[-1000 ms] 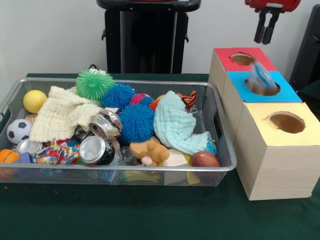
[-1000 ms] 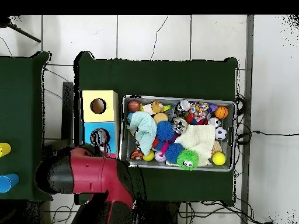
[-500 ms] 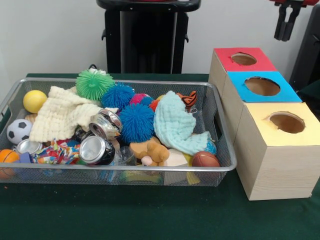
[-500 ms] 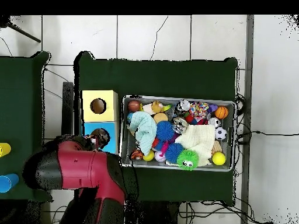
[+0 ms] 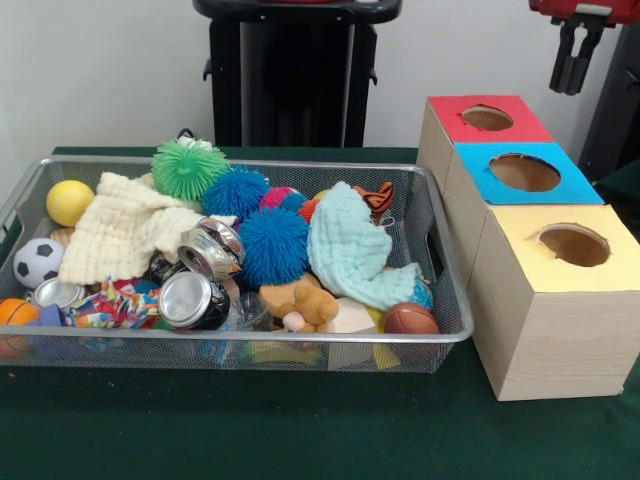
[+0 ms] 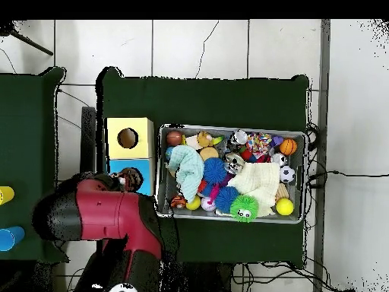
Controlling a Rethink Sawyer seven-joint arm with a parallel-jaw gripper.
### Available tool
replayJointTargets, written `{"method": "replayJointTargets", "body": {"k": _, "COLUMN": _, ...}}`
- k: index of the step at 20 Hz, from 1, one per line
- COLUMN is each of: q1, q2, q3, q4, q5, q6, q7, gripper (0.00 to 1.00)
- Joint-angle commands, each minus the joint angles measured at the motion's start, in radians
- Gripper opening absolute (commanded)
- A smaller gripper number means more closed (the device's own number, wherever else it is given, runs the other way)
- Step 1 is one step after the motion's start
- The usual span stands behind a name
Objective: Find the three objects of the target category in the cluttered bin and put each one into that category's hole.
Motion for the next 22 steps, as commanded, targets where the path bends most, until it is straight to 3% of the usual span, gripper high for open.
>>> {"method": "replayJointTargets", "body": {"k": 1, "q1": -0.071, "q2": 0.055, "q3": 0.061, "q4": 0.009, "q5": 0.023, "q6": 0.042, "q7": 0.189, "gripper": 0.0}}
{"method": "replayJointTargets", "body": {"k": 7, "q1": -0.16, "q2": 0.039, "q3": 0.132, "q4": 0.076, "q5": 0.012, "q6": -0.023, "q7": 0.114, "gripper": 0.0}}
{"method": "replayJointTargets", "body": {"k": 22, "q1": -0.204, "q2": 0.003, "q3": 0.151, "q4": 0.158, "q5": -0.027, "q6": -0.102, "q7": 0.122, "gripper": 0.0}}
